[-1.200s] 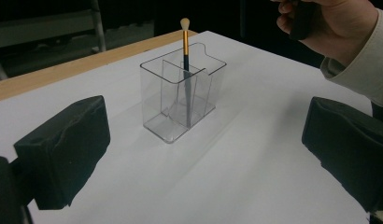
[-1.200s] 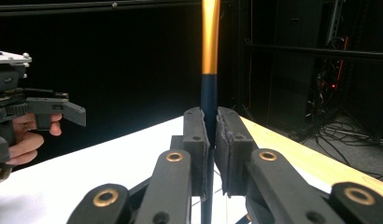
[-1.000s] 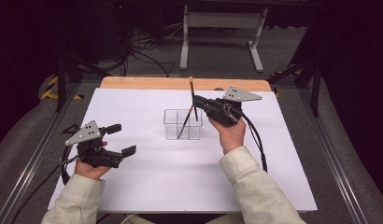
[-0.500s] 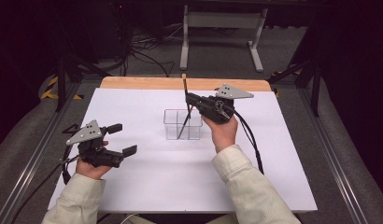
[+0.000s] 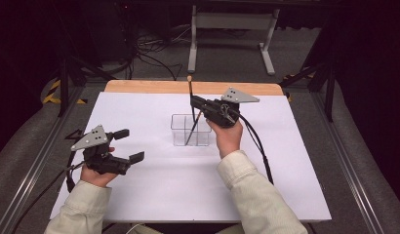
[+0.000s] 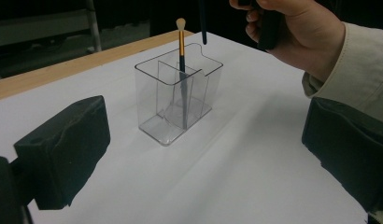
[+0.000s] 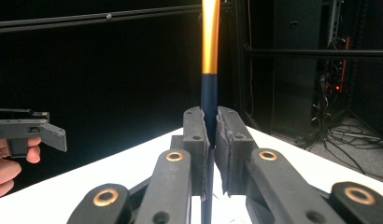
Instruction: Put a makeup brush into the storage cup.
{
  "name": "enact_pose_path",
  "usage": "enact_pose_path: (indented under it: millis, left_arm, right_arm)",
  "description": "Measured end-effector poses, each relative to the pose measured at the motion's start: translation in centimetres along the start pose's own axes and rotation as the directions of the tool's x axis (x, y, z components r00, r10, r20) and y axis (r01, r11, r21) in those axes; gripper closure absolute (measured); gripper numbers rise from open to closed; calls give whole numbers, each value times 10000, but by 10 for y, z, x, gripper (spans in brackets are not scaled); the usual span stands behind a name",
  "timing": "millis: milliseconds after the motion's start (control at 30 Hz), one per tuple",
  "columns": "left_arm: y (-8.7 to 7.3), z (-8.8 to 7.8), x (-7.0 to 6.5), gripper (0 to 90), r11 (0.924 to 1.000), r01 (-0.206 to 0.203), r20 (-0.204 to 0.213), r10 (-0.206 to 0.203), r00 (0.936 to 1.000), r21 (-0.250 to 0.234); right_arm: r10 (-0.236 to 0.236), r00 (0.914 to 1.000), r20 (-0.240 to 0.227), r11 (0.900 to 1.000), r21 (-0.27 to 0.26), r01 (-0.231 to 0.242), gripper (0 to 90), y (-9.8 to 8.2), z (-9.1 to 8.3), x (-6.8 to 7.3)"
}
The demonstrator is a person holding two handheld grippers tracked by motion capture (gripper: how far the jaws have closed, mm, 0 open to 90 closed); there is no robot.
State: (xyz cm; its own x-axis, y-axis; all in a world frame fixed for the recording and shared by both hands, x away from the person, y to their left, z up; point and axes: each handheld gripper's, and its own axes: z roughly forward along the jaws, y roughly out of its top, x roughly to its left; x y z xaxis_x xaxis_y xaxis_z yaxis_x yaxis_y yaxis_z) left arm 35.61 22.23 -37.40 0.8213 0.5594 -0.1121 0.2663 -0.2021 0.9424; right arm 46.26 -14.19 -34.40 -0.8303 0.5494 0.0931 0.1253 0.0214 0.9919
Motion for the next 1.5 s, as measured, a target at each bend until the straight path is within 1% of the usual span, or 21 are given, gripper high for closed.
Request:
enact_pose_path:
  millis: [133,233,500,767,833,900,1033,1167,1233,1300,1500]
  left_arm:
    - [-1,0,0,18,10000,-1,-8,1,10000,1]
    - [-1,-1,0,18,10000,-3,2,3,10000,19]
    - [-1,-1,-1,18,10000,9,-26,-9,10000,-9]
    - [-1,-1,-1,18,10000,29,-11,-29,10000,13]
    - [-1,-1,-1,18,10000,-51,1,51,10000,48]
    - [-1,-1,-1,18,10000,19,10,-19,10000,7]
    - [-1,-1,0,18,10000,10,2,-11,10000,25]
    - [-1,-1,-1,18,10000,60,15,-60,10000,24]
    - [-1,-2,0,18,10000,23,11,-23,10000,42]
    - [-1,-1,0,18,10000,14,7,-14,10000,23]
    - [-1,-1,-1,18,10000,33,8,-33,10000,41]
  right_arm:
    - [45,10000,35,10000,33,-45,827,-7,7,-1]
    - [54,10000,59,10000,56,-54,828,-9,9,-2]
    - [159,9997,196,9991,397,-166,827,-19,15,-6]
    - [134,9997,205,9979,633,-146,827,-23,17,-6]
    - [122,9996,253,9970,762,-141,827,-25,18,-6]
    - [143,9996,260,9964,834,-165,827,-26,18,-7]
    - [155,9994,294,9954,938,-182,827,-28,18,-7]
    - [115,9995,301,9929,1183,-149,827,-31,19,-7]
    - [144,9994,323,9913,1306,-185,827,-34,20,-8]
    - [139,9993,361,9926,1204,-182,827,-36,19,-9]
    - [299,9988,394,9905,1330,-349,827,-40,16,-12]
